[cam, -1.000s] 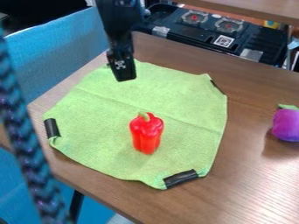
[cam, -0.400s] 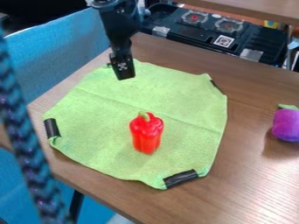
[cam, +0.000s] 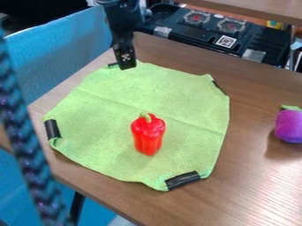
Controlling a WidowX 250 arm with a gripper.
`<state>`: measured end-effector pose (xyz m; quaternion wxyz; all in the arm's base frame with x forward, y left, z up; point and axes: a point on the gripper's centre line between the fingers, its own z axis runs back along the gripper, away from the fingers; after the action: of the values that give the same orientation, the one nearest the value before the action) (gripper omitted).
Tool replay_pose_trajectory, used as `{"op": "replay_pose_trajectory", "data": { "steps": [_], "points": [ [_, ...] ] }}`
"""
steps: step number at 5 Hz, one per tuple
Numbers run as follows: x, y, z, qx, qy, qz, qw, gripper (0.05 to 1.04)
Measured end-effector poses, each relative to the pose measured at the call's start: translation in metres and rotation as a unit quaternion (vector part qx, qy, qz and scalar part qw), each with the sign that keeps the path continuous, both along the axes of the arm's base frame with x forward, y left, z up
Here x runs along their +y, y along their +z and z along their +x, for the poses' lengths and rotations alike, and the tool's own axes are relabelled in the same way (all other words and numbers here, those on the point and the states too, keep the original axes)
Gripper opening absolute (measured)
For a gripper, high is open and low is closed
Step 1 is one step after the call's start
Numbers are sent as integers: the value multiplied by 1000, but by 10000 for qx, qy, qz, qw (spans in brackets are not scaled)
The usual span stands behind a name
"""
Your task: Fold cloth from top left side to bottom right side
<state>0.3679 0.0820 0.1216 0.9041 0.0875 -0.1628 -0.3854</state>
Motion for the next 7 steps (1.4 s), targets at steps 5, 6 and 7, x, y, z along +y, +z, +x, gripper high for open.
{"op": "replay_pose_trajectory", "data": {
  "steps": [5,6,7],
  "points": [
    [59,-29,47,-380,165,497,9979,999],
    [68,-35,58,-320,337,537,9975,999],
    [76,-35,70,-373,486,565,9965,999]
  ]
}}
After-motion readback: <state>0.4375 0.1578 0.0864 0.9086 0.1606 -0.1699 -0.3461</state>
